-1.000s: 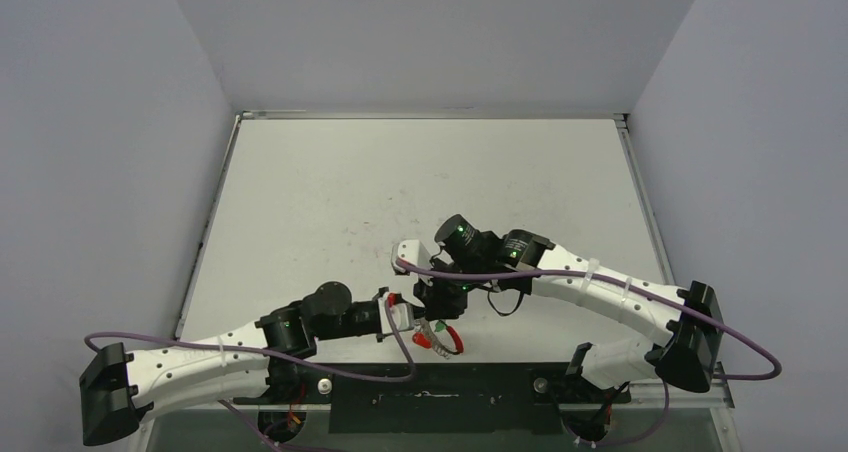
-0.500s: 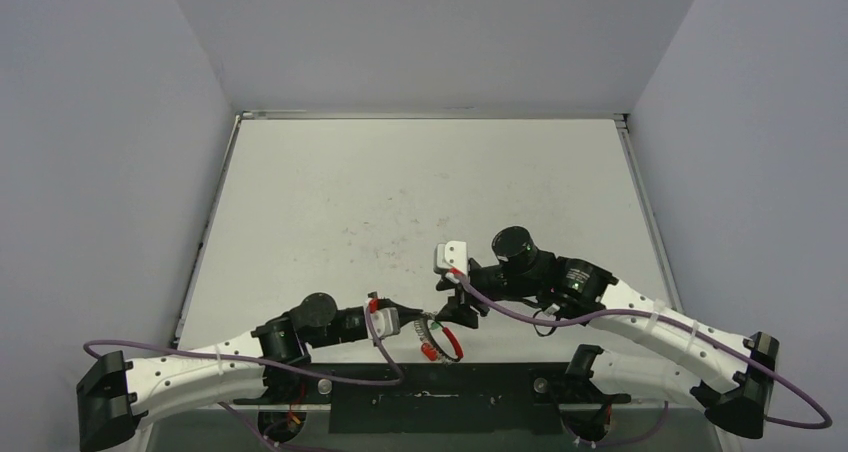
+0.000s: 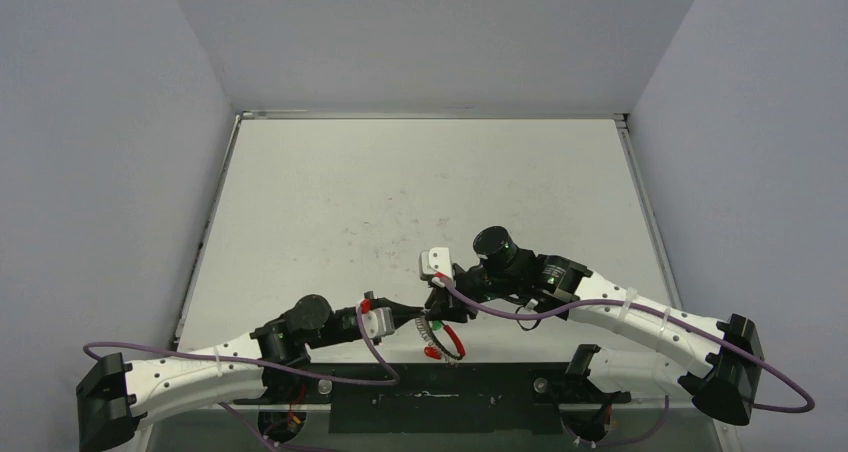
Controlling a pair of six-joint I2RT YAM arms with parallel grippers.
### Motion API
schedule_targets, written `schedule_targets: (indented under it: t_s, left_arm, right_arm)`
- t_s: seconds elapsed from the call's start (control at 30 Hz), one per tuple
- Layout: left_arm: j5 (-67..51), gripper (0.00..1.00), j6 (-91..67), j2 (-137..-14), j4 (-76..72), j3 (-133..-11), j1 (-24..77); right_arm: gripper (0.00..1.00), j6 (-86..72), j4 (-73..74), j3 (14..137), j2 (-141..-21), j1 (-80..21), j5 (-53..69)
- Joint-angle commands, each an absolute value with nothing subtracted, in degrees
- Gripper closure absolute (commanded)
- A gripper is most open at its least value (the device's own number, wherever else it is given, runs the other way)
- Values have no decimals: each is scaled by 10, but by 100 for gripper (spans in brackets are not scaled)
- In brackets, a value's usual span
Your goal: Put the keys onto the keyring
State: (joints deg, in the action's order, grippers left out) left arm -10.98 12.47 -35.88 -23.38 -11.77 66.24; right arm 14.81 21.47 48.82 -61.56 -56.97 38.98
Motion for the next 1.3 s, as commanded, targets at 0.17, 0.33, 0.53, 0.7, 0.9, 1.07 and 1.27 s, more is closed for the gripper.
schedule_targets:
  t_s: [0.17, 0.33, 0.53, 0.7, 0.9, 1.07, 1.27]
  left_arm:
    - [-115, 100, 116, -351, -277, -123, 663]
    - [-98, 77, 121, -339, -238, -137, 663]
    - [-88, 71, 130, -332, -196, -160, 663]
    - [-98, 72, 134, -357, -159, -191, 663]
    - [-107, 79, 144, -396, -128, -216, 663]
    - [-116, 83, 149, -413, -117, -225, 663]
    - [-107, 68, 153, -399, -92, -227, 663]
  right_arm:
    - [100, 150, 205, 514, -628, -566, 387]
    - [100, 143, 260, 545, -641, -572, 347]
    - [100, 137, 355, 610, -689, -601, 287]
    - [100, 128, 374, 636, -716, -622, 272]
    - [100, 123, 369, 645, -723, -634, 267]
    - [100, 121, 367, 645, -721, -636, 262]
    - [100, 123, 370, 644, -715, -636, 258]
